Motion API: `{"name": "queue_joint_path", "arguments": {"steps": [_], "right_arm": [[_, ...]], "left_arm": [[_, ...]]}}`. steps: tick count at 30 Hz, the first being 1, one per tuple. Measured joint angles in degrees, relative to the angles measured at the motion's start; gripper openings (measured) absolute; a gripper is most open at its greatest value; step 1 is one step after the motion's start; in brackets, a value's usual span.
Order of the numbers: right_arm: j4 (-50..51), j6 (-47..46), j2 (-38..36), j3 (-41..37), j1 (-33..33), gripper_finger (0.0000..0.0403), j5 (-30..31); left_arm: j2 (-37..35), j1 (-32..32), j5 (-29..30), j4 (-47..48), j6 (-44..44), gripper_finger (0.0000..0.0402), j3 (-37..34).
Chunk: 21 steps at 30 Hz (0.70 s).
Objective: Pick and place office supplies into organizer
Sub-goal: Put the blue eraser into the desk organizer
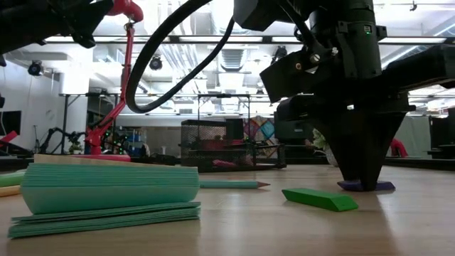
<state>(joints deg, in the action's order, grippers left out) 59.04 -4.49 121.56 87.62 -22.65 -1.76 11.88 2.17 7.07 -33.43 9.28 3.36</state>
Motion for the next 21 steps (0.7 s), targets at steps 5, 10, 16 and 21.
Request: {"name": "queue_joint_path", "arguments": {"steps": [5, 10, 16, 21], "right_arm": [[-1.24, 0.0, 0.0, 0.65, 0.98, 0.0056, -0.15], [-1.4, 0.04, 0.04, 2.09, 1.72, 0.0056, 0.13], [-1.02, 0.67, 0.04, 3.83, 2.36, 0.0056, 0.33], [-0.98, 3.14, 0.04, 5.18, 3.18, 0.0056, 3.28]], "left_arm": [[-0.03, -0.01, 0.01, 0.0, -0.01, 0.0187, 0.0], [-0.03, -0.01, 0.0, 0.0, 0.0, 0.0187, 0.0], [-0.03, -0.01, 0.0, 0.0, 0.0, 0.0187, 0.0], [-0.03, 0.0, 0.01, 0.0, 0.0, 0.0187, 0.0]]}}
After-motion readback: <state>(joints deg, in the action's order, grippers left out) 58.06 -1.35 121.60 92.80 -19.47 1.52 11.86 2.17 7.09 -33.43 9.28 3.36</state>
